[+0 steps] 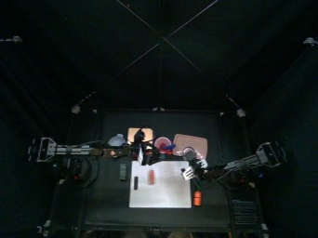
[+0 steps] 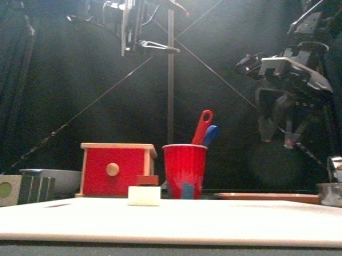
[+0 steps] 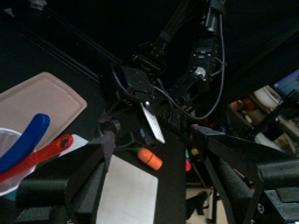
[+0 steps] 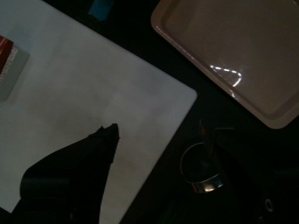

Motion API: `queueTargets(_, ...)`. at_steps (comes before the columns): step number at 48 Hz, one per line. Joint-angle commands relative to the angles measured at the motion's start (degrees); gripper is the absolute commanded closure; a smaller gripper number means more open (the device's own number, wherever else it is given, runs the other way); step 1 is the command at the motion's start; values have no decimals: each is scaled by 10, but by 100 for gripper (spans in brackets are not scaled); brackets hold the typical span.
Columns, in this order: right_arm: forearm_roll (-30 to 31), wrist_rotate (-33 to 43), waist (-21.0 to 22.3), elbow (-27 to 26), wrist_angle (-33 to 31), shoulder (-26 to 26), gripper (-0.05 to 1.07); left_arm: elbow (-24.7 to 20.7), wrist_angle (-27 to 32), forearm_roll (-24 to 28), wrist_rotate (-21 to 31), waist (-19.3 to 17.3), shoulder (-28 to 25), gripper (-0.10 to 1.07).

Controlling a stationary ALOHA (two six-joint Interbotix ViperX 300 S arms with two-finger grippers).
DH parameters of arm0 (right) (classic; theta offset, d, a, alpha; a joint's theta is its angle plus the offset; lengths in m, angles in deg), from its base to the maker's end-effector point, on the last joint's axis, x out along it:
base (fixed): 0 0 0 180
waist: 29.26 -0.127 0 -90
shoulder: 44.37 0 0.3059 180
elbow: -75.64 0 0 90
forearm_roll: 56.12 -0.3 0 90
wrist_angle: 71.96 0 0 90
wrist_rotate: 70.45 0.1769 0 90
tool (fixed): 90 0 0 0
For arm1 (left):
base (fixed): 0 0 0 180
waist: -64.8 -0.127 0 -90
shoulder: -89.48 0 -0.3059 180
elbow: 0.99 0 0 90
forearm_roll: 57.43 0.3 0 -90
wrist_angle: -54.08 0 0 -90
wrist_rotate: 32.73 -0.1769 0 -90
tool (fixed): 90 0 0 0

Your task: Place assembled salmon sushi in bowl

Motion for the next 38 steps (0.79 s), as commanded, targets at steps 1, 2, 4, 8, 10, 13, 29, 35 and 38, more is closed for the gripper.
queueTargets(1, 1, -1, 1, -15, 1, 17, 1, 11, -2, -31, -4, -8, 5, -3)
queueTargets(2, 1, -1, 1, -15, 1, 17, 1, 14, -2, -31, -4, -8, 6, -3)
queueTargets(4, 1, -1, 1, -14, 1, 17, 1, 22, 0, -32, -3, -9, 6, -3)
queueTargets(8, 1, -1, 3, -15, 4, 17, 1, 31, 1, -31, -4, -9, 8, -3)
queueTargets(10, 2, -1, 4, -15, 5, 17, 1, 32, 1, -29, -4, -10, 8, -3)
queueTargets(13, 1, -1, 4, -15, 9, 17, 1, 33, 2, -26, -4, -15, 9, -3)
queueTargets(29, 2, -1, 7, -13, 17, 16, 1, 37, 18, -19, -6, -16, 8, -3)
queueTargets(35, 4, -1, 10, -11, 23, 13, 1, 37, 31, 10, -7, -10, 12, -3)
queueTargets(38, 5, -1, 13, -10, 30, 11, 1, 39, 33, 18, -7, -4, 12, -3)
